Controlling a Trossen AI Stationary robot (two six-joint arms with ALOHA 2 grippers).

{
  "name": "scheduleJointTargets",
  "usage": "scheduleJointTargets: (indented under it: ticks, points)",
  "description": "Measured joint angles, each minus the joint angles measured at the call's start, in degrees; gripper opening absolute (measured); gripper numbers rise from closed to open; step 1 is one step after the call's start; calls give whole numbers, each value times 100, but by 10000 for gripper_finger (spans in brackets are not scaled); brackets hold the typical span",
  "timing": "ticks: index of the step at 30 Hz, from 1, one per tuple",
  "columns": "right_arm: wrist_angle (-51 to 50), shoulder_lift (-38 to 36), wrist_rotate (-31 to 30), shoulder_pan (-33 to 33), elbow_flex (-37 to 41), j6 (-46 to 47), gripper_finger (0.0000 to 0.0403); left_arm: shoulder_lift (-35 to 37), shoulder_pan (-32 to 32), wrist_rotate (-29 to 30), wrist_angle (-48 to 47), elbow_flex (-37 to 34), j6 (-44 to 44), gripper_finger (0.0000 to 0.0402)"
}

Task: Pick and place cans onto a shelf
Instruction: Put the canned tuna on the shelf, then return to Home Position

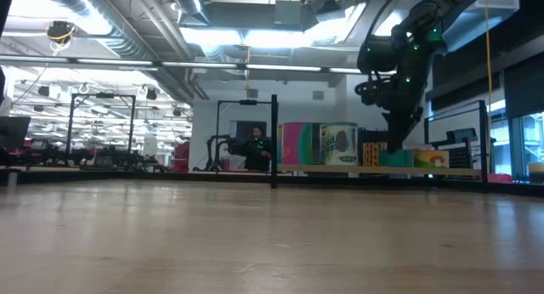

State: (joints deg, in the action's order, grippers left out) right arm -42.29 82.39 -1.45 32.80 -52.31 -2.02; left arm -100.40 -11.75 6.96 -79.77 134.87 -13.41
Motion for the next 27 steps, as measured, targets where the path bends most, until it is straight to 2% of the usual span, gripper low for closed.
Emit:
scheduleJointTargets:
  ticks: [6,16,23,27]
  points:
    - [180,0,2,-2,2,-20,38,0,0,0,0,0,0,45]
    - [45,2,89,-2,-96,-20,43,0,0,0,-2,0,-2,45]
    - [-1434,-180,1067,-97,-1254,-137,38,0,-8,-22,-50,0,12,45]
    - [-1892,-484,1167,-416,-2028,-318,12,0,-88,-46,-77,0,220,36]
